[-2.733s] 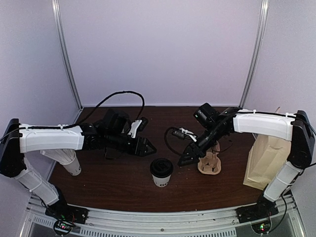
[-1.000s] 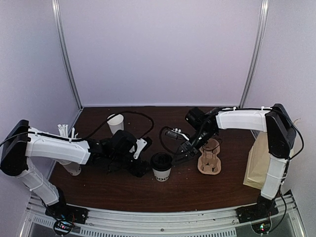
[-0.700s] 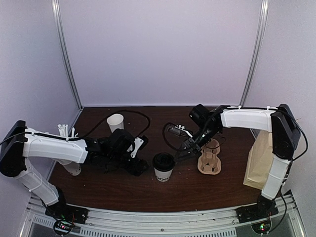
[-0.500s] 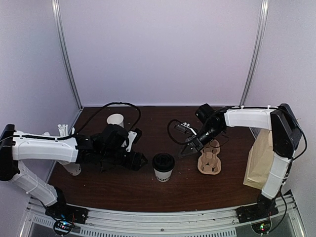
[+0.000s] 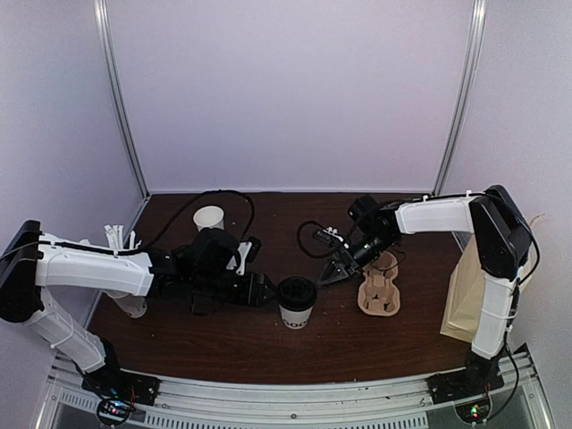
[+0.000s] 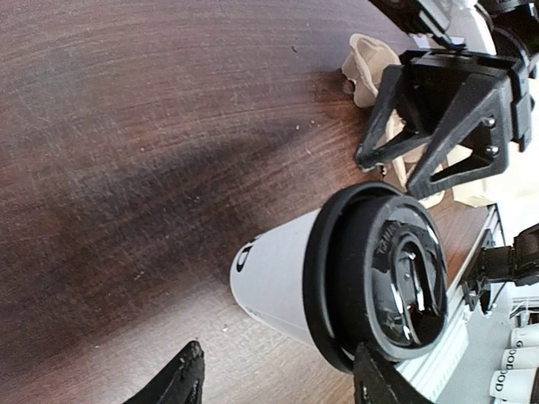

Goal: Pack the takeout coffee

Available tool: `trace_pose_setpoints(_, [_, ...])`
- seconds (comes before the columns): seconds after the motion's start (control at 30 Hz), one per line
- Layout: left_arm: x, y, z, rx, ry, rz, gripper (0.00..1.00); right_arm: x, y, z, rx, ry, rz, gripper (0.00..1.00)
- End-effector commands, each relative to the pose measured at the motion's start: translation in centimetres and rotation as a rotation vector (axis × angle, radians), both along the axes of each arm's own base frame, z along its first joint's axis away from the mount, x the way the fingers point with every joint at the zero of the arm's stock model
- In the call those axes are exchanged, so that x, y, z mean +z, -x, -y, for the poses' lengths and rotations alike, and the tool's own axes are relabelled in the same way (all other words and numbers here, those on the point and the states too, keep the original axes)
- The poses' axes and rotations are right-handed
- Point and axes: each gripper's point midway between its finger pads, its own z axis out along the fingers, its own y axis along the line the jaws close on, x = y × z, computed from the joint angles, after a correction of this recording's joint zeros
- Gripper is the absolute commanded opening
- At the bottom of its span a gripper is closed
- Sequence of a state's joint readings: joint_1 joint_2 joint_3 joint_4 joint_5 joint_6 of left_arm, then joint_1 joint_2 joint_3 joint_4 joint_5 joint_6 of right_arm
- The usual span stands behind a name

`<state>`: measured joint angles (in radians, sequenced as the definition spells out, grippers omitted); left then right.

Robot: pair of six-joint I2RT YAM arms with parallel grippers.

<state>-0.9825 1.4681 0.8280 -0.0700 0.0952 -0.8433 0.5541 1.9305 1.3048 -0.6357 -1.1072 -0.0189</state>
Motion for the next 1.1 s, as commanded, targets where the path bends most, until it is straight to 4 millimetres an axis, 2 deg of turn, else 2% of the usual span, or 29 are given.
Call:
trace_pose_setpoints(0.0, [0.6, -0.2, 1.0, -0.007, 0.061, -0.009, 0.61, 0.7, -0.9, -0.9, -0.017, -0.034, -0.009, 0.50])
trace_pose_setpoints(0.43, [-1.4, 0.0, 0.8, -0.019, 0.007, -0.047, 0.58, 0.3, -0.6, -1.4, -0.031, -0.071, -0.106, 0.52])
trace_pose_setpoints(0.67, [-0.7, -0.2, 1.6, -0.046, 0.020, -0.029, 0.58, 0.0, -2.2, 0.2, -0.086, -0.042, -0.090, 0.52])
trace_pose_setpoints(0.77, [-0.8, -0.2, 1.9, -0.057, 0.018, -0.031, 0.58, 0.5, -2.7, 1.2, -0.110, -0.052, -0.085, 0.52])
trace_pose_setpoints(1.07, [-0.9, -0.8, 2.8, -0.080, -0.004, -0.023, 0.57, 2.5, -0.1, 2.8, -0.105, -0.096, -0.037, 0.59])
